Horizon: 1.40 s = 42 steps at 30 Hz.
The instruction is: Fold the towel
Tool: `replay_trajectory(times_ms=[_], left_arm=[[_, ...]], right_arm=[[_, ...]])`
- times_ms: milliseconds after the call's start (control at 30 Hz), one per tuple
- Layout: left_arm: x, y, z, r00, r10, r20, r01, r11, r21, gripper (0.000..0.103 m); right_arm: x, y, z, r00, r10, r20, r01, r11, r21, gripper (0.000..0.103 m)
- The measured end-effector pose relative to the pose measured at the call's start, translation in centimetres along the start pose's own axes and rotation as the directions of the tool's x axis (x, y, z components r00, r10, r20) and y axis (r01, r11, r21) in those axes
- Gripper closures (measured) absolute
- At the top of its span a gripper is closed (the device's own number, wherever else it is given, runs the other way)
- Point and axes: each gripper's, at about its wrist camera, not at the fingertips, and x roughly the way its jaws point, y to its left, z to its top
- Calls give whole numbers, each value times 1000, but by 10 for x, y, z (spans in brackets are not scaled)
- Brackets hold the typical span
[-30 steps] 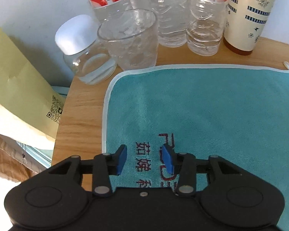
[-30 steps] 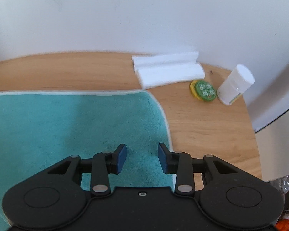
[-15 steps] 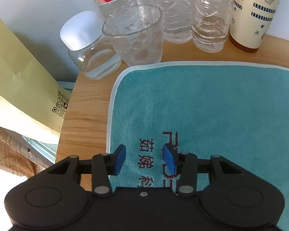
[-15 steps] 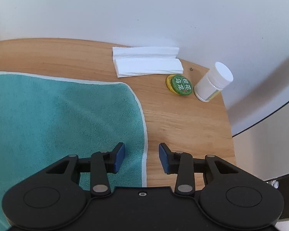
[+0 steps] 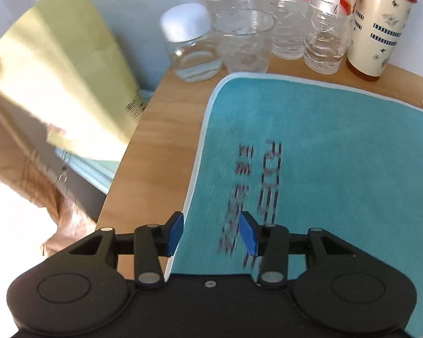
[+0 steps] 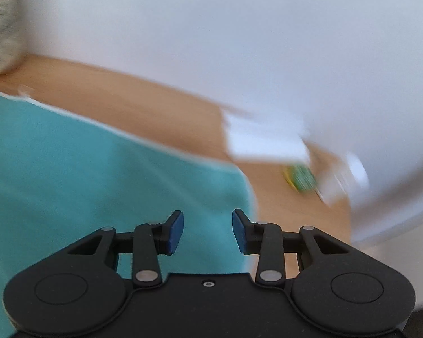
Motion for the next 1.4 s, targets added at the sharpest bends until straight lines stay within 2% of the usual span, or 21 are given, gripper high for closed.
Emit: replay_trajectory(times_ms=[67,133,200,267,300,333,400,433,533,633,700,767,900,1000,1100,1167,1267,1400], left_arm=[[-5,8,-11,1000,-22,-13,22,999,-39,59],[-10,18,-23,999,-46,-26,44,995,-91,59],[-16,27,-35,998,-50,-25,46,991,-127,59],[-21,30,-43,999,-31,-15,29,991,-127,59],[-22,32,-48,1000,-13,-15,11,992,-128,59],[-21,34,-53,1000,2,-20,-4,990,-140,59],[-18,38,-62,999,-1,-37,-5,983,-182,59],[-15,41,-65,999,-16,-44,7,979,-202,59],[-7,45,-68,998,-36,-52,23,974,-225,59],[1,48,-68,995,-61,-80,41,972,-232,59],[3,51,-69,992,-90,-88,63,962,-266,59],[2,53,-71,994,-75,-81,50,961,-273,59],[6,61,-65,993,-86,-87,58,958,-280,59],[11,68,-61,991,-107,-83,79,952,-296,59],[15,69,-58,988,-128,-84,98,951,-294,59],[19,70,-55,988,-130,-88,100,954,-281,59],[21,69,-52,989,-124,-86,97,960,-263,59],[24,66,-49,988,-125,-90,101,967,-232,59]], right_arm=[[-10,24,23,996,76,48,-73,996,-59,59],[-19,61,53,981,173,87,-162,980,-119,59],[-22,82,67,969,228,95,-212,965,-151,59],[-25,125,91,941,325,94,-299,929,-220,58],[-26,159,108,919,384,86,-348,895,-278,58],[-29,169,111,916,393,86,-354,889,-289,57],[-28,228,137,886,459,73,-401,834,-380,51],[-27,249,146,878,475,57,-413,813,-410,48],[-22,315,168,864,502,23,-423,751,-508,48],[-17,366,186,830,558,-10,-465,683,-563,48],[-13,388,193,824,566,-15,-468,666,-581,48],[-9,411,201,816,577,-22,-474,647,-598,48],[5,437,221,777,627,-60,-547,625,-556,47],[13,452,226,778,624,-74,-544,609,-577,46],[28,473,229,788,605,-119,-558,618,-553,44],[33,476,227,798,591,-118,-546,626,-557,44],[41,479,225,794,595,-124,-552,620,-558,43],[44,483,226,797,591,-120,-553,635,-540,42]])
